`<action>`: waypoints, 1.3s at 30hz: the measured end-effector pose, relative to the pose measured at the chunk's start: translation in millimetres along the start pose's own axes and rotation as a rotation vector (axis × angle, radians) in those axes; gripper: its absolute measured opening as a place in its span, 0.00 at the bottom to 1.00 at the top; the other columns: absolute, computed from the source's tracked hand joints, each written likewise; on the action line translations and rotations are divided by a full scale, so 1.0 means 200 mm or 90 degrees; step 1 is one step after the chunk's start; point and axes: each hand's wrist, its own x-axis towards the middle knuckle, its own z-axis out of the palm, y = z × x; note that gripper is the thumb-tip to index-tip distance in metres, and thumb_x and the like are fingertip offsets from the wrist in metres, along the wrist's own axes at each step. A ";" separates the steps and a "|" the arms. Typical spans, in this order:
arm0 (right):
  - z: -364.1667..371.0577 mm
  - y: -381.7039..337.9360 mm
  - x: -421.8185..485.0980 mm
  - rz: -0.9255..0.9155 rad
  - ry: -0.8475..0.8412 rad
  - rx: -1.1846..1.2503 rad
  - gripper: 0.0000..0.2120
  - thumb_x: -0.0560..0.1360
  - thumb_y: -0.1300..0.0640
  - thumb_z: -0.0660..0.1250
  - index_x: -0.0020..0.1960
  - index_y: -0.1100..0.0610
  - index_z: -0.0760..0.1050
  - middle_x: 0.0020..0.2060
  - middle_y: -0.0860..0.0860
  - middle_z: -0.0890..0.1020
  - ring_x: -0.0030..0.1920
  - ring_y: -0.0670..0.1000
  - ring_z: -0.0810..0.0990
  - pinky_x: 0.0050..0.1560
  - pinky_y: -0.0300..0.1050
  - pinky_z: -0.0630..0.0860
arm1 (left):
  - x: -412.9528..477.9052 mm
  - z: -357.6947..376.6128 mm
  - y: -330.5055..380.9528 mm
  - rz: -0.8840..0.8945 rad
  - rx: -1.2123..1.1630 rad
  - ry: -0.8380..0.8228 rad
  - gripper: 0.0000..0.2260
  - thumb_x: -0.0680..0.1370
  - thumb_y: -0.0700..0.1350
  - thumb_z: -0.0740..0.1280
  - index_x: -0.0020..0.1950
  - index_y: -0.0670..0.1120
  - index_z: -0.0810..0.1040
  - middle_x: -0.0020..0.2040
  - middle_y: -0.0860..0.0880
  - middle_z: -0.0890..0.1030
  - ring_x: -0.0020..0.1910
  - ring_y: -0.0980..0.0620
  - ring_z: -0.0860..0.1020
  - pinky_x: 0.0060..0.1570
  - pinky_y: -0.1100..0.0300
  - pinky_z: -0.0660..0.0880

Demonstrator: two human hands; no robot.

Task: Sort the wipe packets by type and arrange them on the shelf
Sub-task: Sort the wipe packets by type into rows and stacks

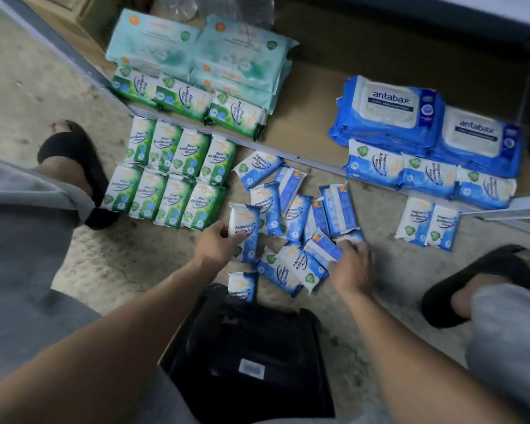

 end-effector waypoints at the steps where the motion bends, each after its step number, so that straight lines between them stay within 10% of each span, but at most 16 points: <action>1: -0.01 0.01 0.00 -0.014 0.014 -0.015 0.14 0.70 0.57 0.74 0.55 0.54 0.79 0.58 0.56 0.74 0.58 0.61 0.72 0.57 0.53 0.71 | 0.00 0.00 0.00 0.002 0.004 -0.001 0.13 0.76 0.49 0.75 0.41 0.45 0.74 0.35 0.48 0.79 0.32 0.52 0.76 0.30 0.60 0.71; 23: -0.27 -0.25 0.14 -0.033 -0.192 0.320 0.05 0.78 0.56 0.67 0.46 0.56 0.79 0.44 0.56 0.84 0.46 0.59 0.82 0.45 0.49 0.77 | -0.03 0.04 0.03 -0.002 -0.007 0.005 0.13 0.77 0.50 0.74 0.38 0.48 0.74 0.31 0.51 0.76 0.30 0.52 0.73 0.31 0.58 0.68; 29: -0.24 -0.27 0.23 0.044 -0.203 0.566 0.08 0.79 0.59 0.69 0.57 0.57 0.79 0.51 0.50 0.83 0.45 0.49 0.82 0.42 0.40 0.77 | 0.00 0.04 0.05 -0.012 -0.037 -0.005 0.15 0.76 0.50 0.74 0.48 0.38 0.78 0.40 0.40 0.81 0.32 0.51 0.75 0.26 0.61 0.69; 39: -0.03 0.16 0.20 0.134 -0.021 0.103 0.18 0.73 0.57 0.71 0.61 0.59 0.73 0.59 0.61 0.78 0.59 0.65 0.76 0.56 0.54 0.74 | 0.08 0.01 0.01 -0.032 -0.032 0.008 0.18 0.74 0.51 0.76 0.50 0.37 0.79 0.42 0.38 0.83 0.35 0.45 0.80 0.36 0.50 0.75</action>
